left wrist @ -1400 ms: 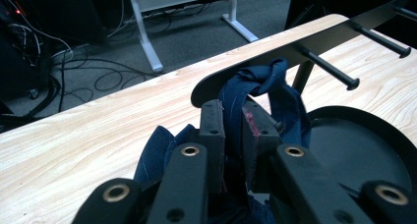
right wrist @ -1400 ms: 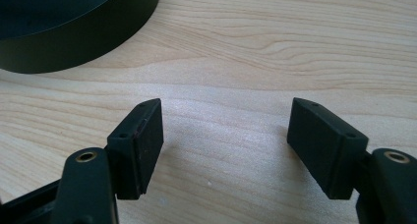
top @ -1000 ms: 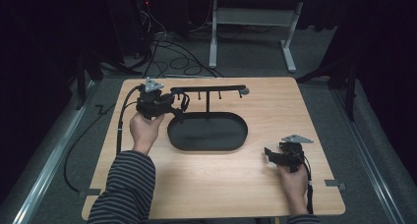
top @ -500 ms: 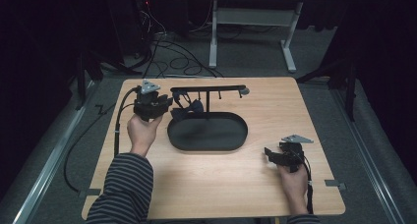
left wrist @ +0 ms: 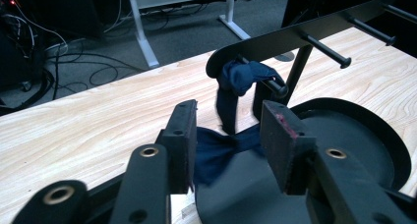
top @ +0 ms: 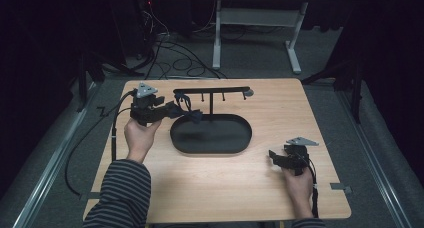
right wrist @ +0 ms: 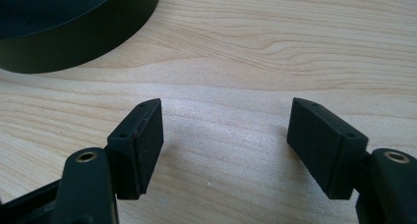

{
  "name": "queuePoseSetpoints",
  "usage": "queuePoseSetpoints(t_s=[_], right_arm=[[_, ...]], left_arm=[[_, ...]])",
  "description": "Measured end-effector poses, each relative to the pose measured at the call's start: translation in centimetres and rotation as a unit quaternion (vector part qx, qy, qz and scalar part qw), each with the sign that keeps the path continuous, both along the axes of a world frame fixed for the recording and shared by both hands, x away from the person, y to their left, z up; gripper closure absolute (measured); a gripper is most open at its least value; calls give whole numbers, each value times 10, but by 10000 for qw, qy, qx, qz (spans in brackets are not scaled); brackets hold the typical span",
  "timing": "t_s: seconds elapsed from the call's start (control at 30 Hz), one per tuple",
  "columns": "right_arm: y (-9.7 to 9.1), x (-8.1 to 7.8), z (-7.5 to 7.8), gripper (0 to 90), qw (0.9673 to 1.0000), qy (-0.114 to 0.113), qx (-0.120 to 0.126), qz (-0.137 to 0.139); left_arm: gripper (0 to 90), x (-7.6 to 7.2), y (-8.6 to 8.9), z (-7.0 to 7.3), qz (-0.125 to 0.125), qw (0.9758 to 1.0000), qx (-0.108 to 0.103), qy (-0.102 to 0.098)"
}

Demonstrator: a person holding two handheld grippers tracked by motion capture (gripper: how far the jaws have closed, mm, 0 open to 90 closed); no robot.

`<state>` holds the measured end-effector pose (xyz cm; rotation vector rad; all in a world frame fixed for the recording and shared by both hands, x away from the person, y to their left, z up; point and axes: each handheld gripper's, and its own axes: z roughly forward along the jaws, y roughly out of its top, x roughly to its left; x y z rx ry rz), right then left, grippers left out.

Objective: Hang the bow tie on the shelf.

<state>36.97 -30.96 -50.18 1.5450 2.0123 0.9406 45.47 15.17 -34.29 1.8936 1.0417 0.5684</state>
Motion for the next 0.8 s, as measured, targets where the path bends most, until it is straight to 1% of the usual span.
queuePoseSetpoints(t_s=[0.3,0.47,0.53,0.63,0.77,0.8], right_arm=[[0,0,0,311,10000,1,6,-1],[0,0,0,311,10000,7,7,4],[0,0,0,311,10000,8,10,3],[-1,0,0,311,10000,16,4,8],[-1,0,0,311,10000,16,0,9],[0,0,0,311,10000,8,3,9]], left_arm=[[519,-6,3,3,-38,10000,1,-23],[505,-9,4,5,-33,10000,14,-45],[501,-11,5,5,-37,10000,-28,-71],[496,-14,7,5,-39,10000,-39,-80],[489,-18,11,6,8,9999,-19,-113],[487,-20,13,6,42,9999,-28,-148]])
